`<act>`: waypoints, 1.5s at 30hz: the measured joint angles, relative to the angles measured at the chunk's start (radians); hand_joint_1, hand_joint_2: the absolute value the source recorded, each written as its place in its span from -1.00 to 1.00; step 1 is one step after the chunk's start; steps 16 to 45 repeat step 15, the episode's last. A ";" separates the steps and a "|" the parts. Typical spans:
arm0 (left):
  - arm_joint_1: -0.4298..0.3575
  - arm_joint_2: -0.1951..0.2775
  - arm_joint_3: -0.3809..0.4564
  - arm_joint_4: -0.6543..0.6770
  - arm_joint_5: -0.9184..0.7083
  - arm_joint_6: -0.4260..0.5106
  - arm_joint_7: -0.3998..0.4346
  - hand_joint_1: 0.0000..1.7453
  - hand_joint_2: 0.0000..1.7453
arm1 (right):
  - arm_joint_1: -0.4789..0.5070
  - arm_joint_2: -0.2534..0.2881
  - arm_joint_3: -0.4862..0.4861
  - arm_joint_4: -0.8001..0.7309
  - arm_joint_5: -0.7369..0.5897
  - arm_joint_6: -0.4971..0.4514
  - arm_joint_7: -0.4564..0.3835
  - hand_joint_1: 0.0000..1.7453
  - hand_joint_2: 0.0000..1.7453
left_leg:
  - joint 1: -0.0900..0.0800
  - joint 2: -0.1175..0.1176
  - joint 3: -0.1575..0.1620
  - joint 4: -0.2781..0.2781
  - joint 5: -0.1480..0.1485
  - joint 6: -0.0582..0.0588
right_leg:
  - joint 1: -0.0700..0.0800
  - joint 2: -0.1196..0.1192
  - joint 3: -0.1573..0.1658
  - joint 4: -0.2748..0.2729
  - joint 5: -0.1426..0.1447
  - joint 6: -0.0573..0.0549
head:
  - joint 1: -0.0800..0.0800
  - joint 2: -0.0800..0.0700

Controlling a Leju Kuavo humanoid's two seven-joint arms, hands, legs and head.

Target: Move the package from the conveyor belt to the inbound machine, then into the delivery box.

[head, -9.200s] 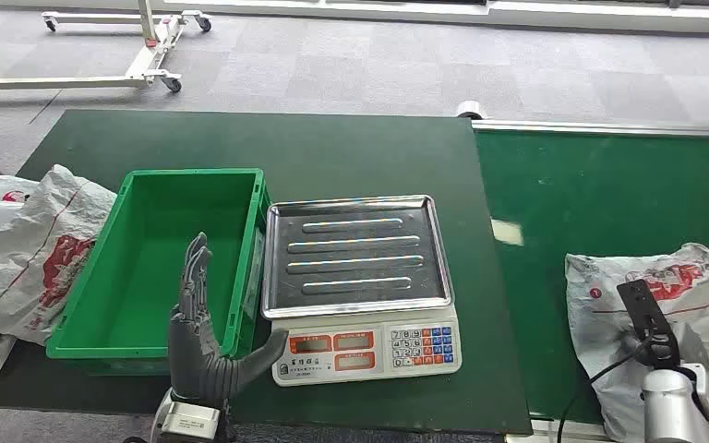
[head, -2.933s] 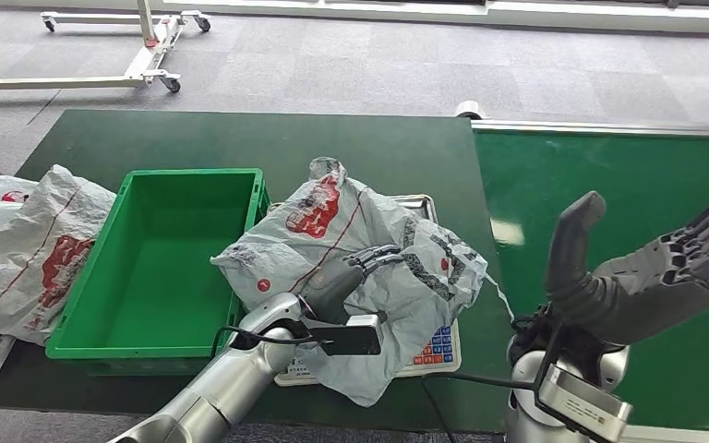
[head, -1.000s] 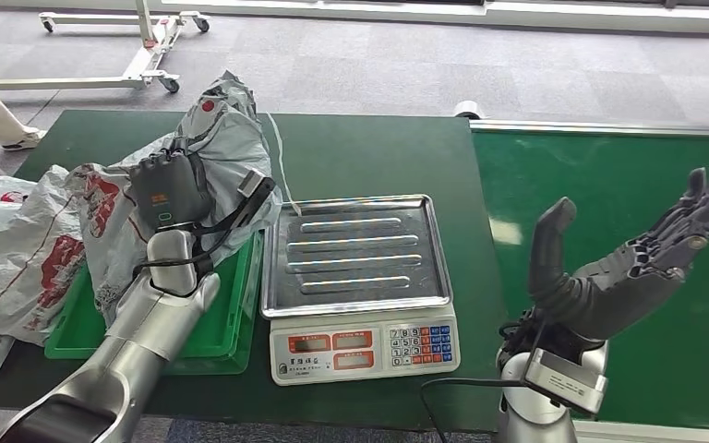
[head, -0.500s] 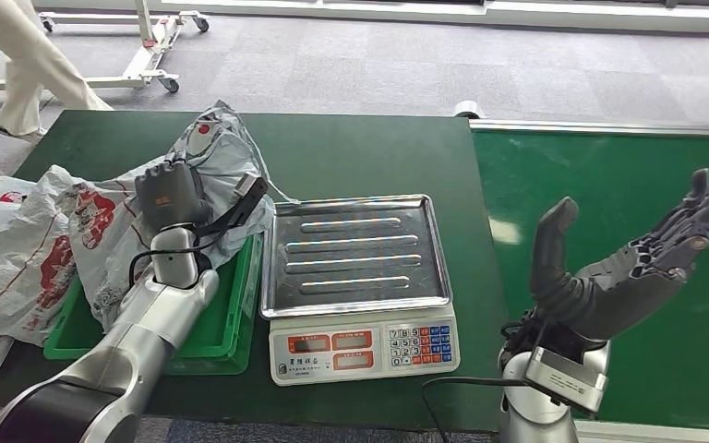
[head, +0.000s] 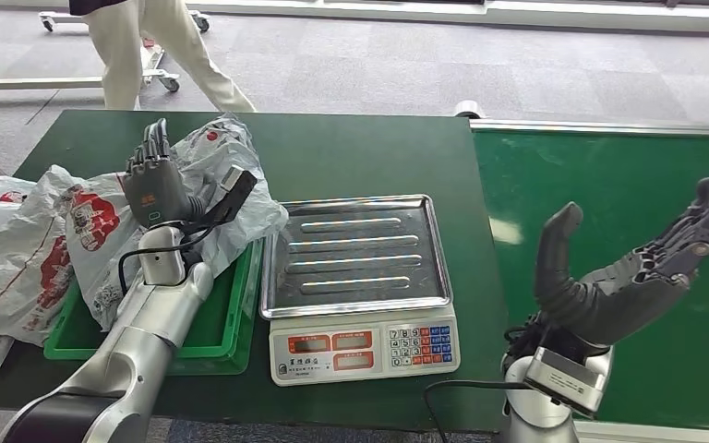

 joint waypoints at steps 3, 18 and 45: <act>0.034 -0.054 0.085 -0.118 0.094 0.000 -0.184 -1.00 -1.00 | 0.007 0.000 -0.005 -0.006 -0.002 0.000 0.000 -1.00 1.00 | 0.000 0.000 0.000 0.000 0.000 0.000 | 0.000 0.000 0.000 0.000 0.000 0.000 | 0.000 0.000; 0.121 -0.188 0.208 -0.384 0.622 -0.002 -0.541 -1.00 -1.00 | 0.013 0.000 -0.020 -0.011 -0.011 0.000 0.000 -1.00 1.00 | 0.000 0.000 0.000 0.000 0.000 0.000 | 0.000 0.000 0.000 0.000 0.000 0.000 | 0.000 0.000; 0.121 -0.188 0.208 -0.384 0.622 -0.002 -0.541 -1.00 -1.00 | 0.013 0.000 -0.020 -0.011 -0.011 0.000 0.000 -1.00 1.00 | 0.000 0.000 0.000 0.000 0.000 0.000 | 0.000 0.000 0.000 0.000 0.000 0.000 | 0.000 0.000</act>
